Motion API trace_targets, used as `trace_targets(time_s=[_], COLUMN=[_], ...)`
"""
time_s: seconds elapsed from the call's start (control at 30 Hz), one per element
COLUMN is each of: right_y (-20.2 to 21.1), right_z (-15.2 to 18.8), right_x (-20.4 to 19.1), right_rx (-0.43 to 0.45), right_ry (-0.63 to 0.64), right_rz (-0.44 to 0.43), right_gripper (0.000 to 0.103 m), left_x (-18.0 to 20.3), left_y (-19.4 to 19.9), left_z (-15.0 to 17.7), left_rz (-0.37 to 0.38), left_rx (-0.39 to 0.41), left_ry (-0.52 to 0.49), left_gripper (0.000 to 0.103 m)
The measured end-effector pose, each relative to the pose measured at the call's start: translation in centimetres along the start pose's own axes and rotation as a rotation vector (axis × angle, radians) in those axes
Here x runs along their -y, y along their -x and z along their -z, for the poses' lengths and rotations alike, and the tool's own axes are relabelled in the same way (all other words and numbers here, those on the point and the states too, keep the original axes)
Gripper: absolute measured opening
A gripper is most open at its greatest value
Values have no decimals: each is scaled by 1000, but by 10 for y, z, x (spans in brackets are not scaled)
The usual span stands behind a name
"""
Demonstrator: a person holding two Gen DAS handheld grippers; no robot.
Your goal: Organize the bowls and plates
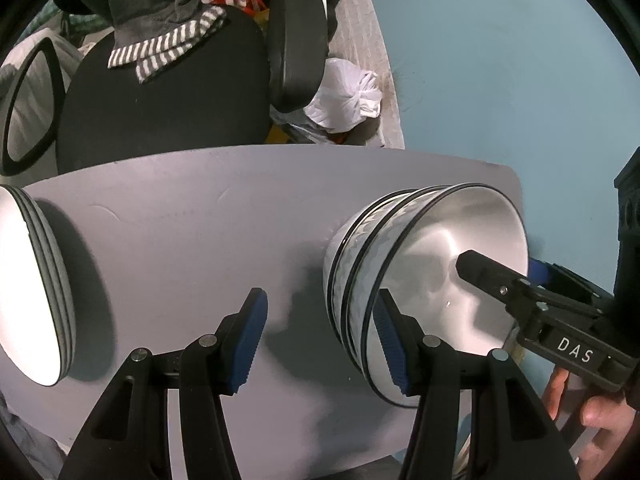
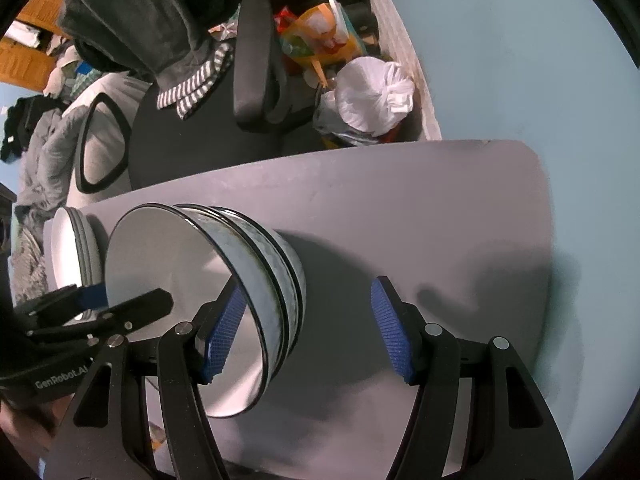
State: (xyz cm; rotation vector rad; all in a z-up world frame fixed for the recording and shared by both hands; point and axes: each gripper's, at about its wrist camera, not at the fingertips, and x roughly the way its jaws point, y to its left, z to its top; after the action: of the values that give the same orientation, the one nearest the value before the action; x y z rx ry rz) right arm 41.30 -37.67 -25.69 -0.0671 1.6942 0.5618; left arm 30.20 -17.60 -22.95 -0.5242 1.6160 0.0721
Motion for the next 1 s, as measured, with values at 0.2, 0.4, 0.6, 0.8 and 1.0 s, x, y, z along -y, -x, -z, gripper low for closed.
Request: trace_targets(time_s=[0.2, 0.4, 0.6, 0.8, 1.0], right_y=[-6, -8, -12, -12, -15], right_z=[-3, -3, -1, -2, -3], right_x=[-4, -3, -3, -7, -2], right_rx=[-15, -25, -32, -25, -40], right_ry=[26, 21, 15, 14, -26], right_rz=[4, -14, -35, -34, -73], right_gripper=[64, 64, 64, 64, 64], left_x=[0, 2, 4, 4, 2], left_y=[-7, -9, -10, -11, -12], left_z=[-3, -4, -4, -5, -7], left_rz=[13, 18, 22, 36, 69], left_rx=[-7, -1, 4, 0, -2], left_ry=[41, 57, 56, 53, 48], left_gripper=[56, 56, 56, 56, 55])
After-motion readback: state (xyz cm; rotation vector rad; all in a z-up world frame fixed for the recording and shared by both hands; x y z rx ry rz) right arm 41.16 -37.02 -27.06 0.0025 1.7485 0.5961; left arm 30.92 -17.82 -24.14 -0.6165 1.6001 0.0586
